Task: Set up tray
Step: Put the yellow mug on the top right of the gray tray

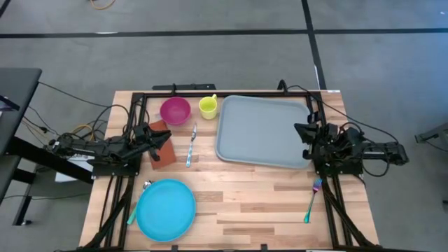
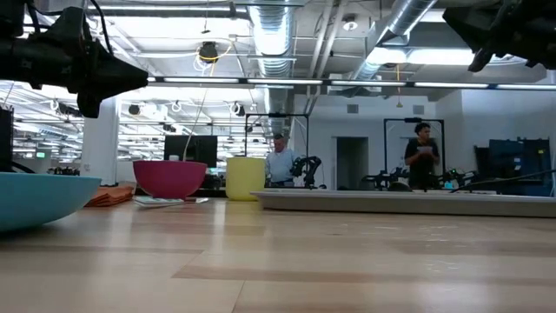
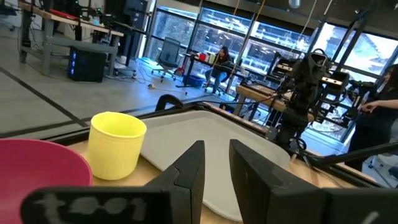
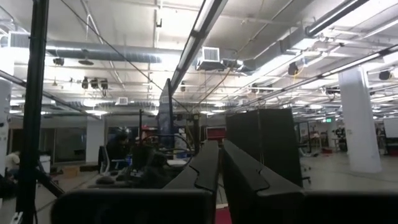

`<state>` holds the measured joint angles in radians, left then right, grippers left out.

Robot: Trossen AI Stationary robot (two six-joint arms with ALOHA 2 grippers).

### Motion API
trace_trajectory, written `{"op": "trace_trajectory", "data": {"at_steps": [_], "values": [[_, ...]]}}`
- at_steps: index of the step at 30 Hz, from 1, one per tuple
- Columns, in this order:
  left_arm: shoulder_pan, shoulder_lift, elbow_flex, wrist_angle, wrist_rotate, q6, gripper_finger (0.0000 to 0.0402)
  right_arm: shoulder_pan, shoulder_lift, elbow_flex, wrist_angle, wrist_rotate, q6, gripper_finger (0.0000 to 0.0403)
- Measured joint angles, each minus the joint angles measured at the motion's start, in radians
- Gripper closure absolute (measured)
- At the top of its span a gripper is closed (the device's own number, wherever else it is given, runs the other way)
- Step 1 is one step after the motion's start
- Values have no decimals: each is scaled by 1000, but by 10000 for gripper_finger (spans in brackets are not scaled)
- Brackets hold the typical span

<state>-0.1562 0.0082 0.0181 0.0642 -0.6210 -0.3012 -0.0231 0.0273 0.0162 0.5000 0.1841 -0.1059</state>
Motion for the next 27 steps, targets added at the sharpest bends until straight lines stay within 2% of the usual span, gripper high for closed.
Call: {"op": "trace_trajectory", "data": {"at_steps": [7,13,17,19,22,27], "values": [[0,0,0,0,-6,0,340,3,1,1,-32,-2,13,313],[0,0,0,2,-62,0,340,3,31,2,-11,3,61,267],[0,0,-2,20,-95,0,340,-2,81,18,13,102,117,255],[0,1,-4,55,-111,5,340,-14,124,57,-3,142,136,256],[0,0,-3,146,-140,85,340,-31,221,142,-31,112,140,264],[0,0,-3,308,-129,204,340,-57,507,350,-84,54,57,273]]}}
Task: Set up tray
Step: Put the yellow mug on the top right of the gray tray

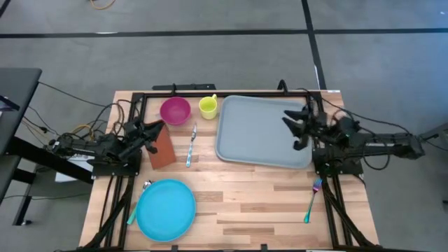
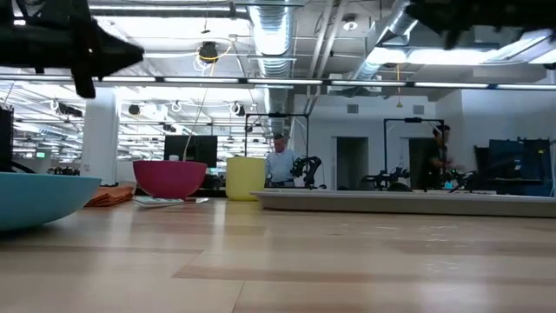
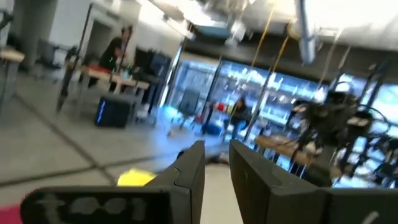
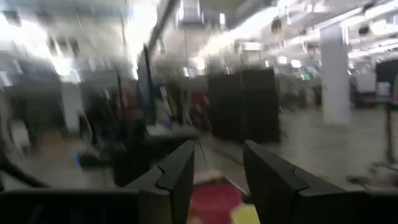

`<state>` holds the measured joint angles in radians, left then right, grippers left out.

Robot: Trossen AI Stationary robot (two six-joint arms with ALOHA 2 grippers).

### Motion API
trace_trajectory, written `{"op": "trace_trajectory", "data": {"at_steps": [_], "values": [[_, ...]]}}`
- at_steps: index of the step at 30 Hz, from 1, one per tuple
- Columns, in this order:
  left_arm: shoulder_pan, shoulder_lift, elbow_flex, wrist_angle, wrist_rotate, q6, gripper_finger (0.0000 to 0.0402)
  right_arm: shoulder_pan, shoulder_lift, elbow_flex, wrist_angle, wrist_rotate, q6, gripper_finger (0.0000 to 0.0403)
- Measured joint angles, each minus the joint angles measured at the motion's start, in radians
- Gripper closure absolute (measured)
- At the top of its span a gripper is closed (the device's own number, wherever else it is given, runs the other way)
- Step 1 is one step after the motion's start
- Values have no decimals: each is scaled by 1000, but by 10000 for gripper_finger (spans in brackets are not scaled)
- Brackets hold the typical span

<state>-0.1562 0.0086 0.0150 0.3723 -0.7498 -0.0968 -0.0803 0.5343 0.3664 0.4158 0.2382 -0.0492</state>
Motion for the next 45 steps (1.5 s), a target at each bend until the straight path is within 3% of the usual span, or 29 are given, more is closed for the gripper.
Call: {"op": "trace_trajectory", "data": {"at_steps": [6,14,21,25,35,45], "values": [[0,0,78,38,60,114,340,-86,380,300,-217,-1,-27,274],[0,27,315,-316,13,167,330,-156,817,607,-243,-11,-167,254],[0,92,396,-441,-21,186,309,-206,1137,883,-382,-210,-196,230],[0,120,389,-468,-23,177,306,-217,1297,1019,-440,-215,-241,227],[0,129,388,-540,-44,94,306,-234,1561,1316,-713,-214,-275,245],[0,129,388,-564,-44,89,306,-252,1632,1378,-733,-212,-258,245]]}}
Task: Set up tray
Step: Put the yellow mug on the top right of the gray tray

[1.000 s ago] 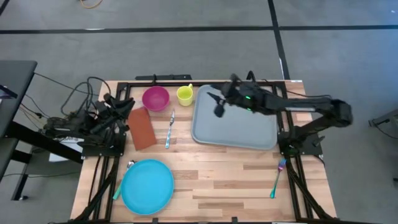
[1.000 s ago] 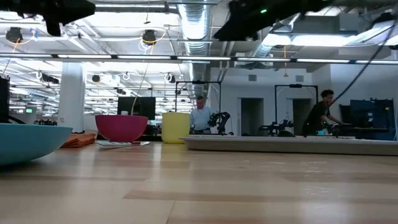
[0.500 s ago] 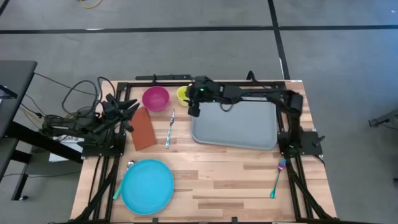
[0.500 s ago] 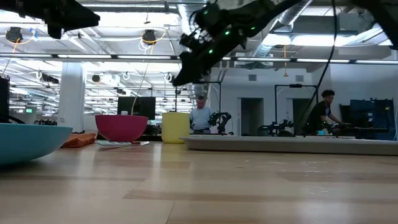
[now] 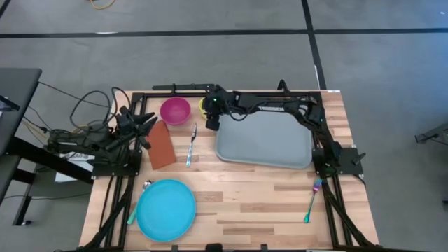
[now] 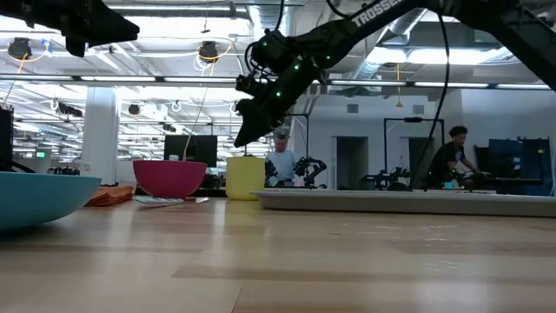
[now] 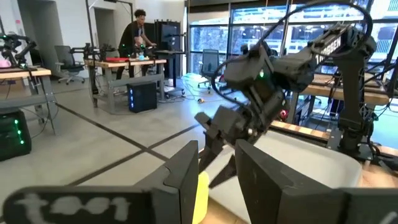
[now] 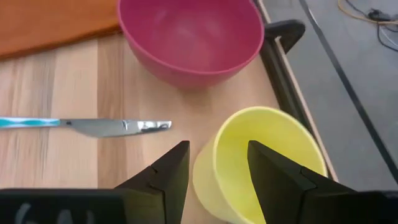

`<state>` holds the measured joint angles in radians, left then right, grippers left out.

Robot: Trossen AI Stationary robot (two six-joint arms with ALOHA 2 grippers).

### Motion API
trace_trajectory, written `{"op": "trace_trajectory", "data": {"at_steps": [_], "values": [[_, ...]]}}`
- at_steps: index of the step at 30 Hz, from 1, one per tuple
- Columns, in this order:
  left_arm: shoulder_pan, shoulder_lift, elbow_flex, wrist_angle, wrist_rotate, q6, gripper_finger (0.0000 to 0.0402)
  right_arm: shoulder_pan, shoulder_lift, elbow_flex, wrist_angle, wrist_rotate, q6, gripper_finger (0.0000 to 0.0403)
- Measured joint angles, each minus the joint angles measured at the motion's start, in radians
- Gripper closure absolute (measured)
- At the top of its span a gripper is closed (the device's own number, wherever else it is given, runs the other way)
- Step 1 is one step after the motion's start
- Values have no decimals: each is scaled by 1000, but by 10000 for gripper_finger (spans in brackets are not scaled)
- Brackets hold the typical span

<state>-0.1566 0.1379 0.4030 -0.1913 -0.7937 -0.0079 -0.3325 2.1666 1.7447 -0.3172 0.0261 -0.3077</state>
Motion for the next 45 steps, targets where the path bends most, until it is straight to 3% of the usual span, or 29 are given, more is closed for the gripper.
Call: {"op": "trace_trajectory", "data": {"at_steps": [27,45], "values": [[0,0,0,-58,1,-59,306,-6,0,-16,5,1,57,245],[0,0,-1,-58,1,-65,306,5,21,-16,18,88,35,244]]}}
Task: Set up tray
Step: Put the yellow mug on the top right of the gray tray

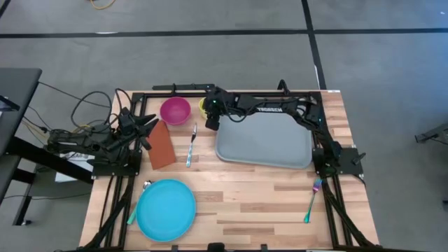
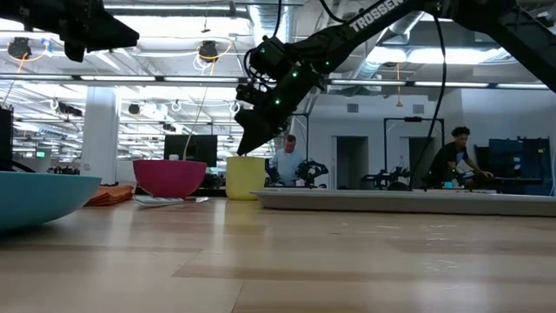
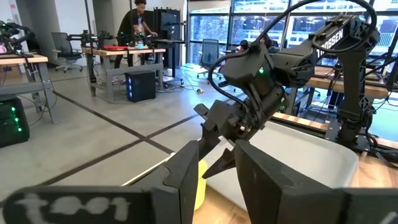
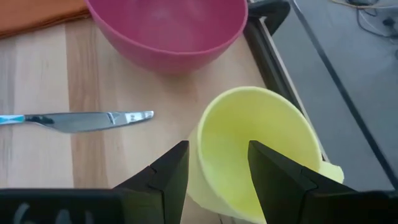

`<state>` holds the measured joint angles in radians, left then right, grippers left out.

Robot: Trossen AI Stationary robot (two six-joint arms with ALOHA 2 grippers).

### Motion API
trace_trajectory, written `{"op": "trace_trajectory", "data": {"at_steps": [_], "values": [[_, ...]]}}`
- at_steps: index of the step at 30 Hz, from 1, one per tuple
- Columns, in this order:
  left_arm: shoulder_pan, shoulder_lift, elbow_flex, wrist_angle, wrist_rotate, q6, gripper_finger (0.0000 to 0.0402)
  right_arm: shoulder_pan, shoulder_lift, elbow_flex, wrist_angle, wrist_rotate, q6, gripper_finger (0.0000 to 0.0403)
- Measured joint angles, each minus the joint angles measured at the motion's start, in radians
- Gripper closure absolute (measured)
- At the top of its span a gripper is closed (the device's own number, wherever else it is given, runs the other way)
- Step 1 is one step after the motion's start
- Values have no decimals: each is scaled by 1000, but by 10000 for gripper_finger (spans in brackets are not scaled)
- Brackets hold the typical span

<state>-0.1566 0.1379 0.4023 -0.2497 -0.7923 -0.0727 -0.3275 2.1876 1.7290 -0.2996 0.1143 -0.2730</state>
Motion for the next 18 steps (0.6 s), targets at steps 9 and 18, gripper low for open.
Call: {"op": "trace_trajectory", "data": {"at_steps": [9,18], "values": [[0,0,0,0,0,0,306,29,12,0,-11,94,-76,246],[0,0,0,0,0,0,306,24,12,0,-15,95,-98,260]]}}
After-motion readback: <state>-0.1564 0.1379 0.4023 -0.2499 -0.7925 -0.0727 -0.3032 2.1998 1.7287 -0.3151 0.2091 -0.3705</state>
